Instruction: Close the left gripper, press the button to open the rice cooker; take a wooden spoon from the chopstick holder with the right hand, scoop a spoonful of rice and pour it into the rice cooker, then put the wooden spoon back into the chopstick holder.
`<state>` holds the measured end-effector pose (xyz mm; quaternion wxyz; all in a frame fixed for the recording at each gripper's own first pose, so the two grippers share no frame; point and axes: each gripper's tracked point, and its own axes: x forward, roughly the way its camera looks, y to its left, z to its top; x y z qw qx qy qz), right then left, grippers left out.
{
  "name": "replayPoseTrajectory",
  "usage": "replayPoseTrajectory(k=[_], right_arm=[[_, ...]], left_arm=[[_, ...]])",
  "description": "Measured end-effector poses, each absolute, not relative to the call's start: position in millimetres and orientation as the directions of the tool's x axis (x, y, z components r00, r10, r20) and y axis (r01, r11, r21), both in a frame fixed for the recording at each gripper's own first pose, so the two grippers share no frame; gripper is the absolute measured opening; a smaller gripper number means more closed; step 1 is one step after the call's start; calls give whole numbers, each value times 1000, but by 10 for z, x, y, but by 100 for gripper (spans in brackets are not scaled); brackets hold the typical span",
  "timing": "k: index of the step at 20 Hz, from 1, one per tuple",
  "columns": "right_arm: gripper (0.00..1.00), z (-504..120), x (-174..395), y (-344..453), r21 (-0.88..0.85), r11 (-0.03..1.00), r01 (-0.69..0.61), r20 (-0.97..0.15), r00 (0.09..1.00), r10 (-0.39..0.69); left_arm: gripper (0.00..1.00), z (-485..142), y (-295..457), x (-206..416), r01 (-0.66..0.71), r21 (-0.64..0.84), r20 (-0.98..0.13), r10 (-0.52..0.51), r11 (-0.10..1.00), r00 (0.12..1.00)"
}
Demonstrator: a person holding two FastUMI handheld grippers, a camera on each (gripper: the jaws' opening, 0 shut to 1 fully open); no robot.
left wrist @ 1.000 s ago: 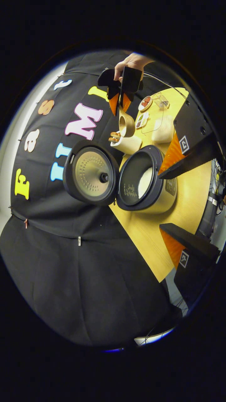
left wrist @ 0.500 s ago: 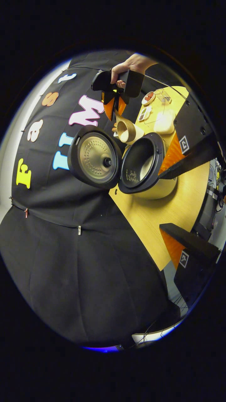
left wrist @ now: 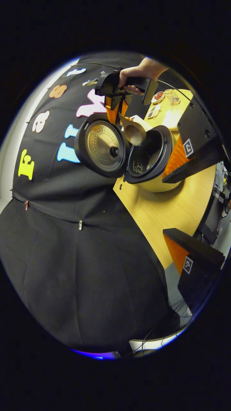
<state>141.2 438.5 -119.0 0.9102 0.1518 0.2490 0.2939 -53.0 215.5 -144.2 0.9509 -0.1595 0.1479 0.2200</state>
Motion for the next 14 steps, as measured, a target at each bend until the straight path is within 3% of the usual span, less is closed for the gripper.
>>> replayPoseTrajectory(k=[5,14], right_arm=[[16,-1187,1389,4590,182,778,-601,-309,716,626],[16,-1317,1163,4760,-33,670,-741,-279,651,706]], left_arm=[[95,-1390,2200,-578,-479,-255,-343,385,840,857],[95,-1396,2216,-711,-516,-284,-362,408,808,838]])
